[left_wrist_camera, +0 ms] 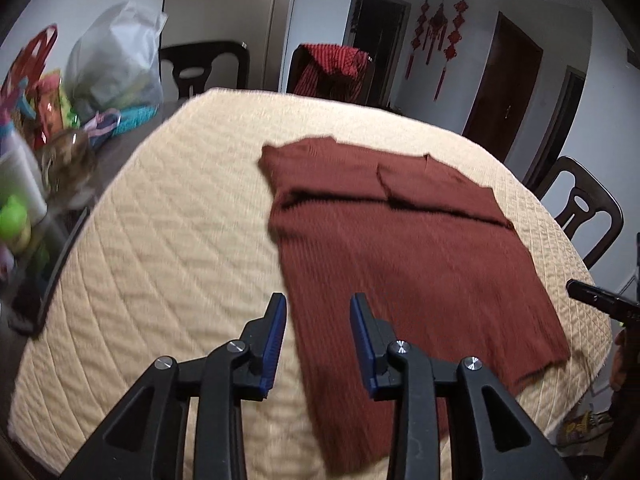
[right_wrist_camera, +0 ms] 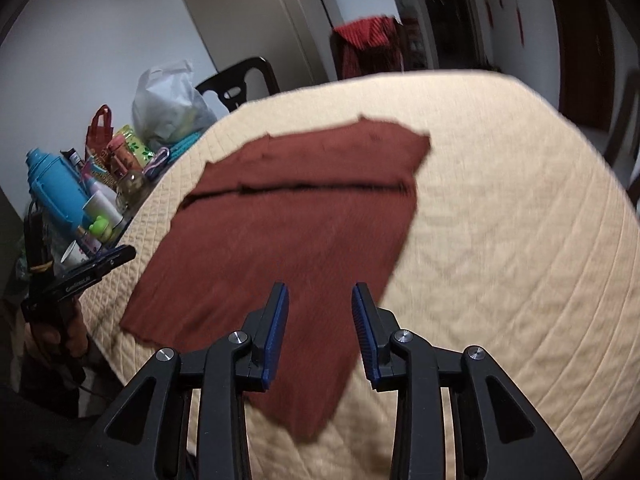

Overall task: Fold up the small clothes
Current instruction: 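Move both grippers over the sweater hem, then grasp the sweater hem with both grippers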

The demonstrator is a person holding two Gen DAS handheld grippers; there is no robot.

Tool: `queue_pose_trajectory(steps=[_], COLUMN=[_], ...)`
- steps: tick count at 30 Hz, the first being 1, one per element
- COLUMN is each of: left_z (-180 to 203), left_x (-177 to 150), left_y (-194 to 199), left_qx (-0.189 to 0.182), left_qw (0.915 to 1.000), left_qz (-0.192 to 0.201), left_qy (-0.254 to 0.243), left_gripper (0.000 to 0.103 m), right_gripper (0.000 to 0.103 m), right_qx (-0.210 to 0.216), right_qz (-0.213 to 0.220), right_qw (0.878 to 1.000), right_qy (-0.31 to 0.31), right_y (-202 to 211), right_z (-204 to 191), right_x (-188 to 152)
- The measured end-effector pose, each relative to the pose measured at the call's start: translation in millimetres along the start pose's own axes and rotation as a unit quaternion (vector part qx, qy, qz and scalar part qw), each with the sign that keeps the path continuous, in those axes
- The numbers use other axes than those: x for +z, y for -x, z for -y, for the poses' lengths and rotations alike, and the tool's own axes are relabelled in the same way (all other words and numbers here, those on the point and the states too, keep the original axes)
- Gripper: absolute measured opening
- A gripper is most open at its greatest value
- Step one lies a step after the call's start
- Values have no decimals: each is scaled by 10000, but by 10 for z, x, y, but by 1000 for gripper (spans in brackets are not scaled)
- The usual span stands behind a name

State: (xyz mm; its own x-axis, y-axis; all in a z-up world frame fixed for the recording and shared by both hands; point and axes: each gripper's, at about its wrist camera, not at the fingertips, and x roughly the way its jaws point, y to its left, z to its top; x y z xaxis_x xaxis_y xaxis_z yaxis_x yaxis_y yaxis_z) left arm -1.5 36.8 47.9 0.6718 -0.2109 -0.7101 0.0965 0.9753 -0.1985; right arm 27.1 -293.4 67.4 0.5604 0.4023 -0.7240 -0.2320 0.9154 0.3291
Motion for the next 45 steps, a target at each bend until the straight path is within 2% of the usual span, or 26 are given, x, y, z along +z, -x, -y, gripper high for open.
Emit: queue_pose_trajectory(steps=[6,12,20,22,23,24,30,33,37,45], left_z=[-53,-11,105,107,89,67,16,-30,-55,-59], left_x=[-273,-383,-421,-408,-408,-406,-369,-235,46,728], left_y=[-58,11,-1,-21,-31,-29,83,222,371,331], left_qx=[-275,-432,-312,-294,-371,-444,-732,-928,-995,-934], left_qw=[9984,9974,9988,9989,9984,9978,9953,9927,9902,9892], left_qz=[-423,-381,-204,-199,-223,-222,-66,218,606,916], left_qy=[262,423,327,304,360,435,623,736,765,666], left_gripper=[35,35,34,23,14,12,10,10,9,9], right_gripper=[34,35,34,27,15,9,8,8,8,8], right_qx=[213,495,628,653,639,634,941,1091,1295,1434], right_qz=[-345,-402,-420,-403,-427,-445,-236,-2,326,705], right_qw=[9976,9946,9916,9909,9907,9902,9875,9865,9851,9839], right_qy=[-561,-814,-1046,-1102,-1125,-1161,-1242,-1219,-1081,-800], right_y=[-99,-87,-101,-119,-136,-152,-23,108,256,335], right_z=[169,132,92,114,122,137,168,166,131,111], right_x=[-276,-378,-425,-423,-429,-434,-462,-390,-156,535])
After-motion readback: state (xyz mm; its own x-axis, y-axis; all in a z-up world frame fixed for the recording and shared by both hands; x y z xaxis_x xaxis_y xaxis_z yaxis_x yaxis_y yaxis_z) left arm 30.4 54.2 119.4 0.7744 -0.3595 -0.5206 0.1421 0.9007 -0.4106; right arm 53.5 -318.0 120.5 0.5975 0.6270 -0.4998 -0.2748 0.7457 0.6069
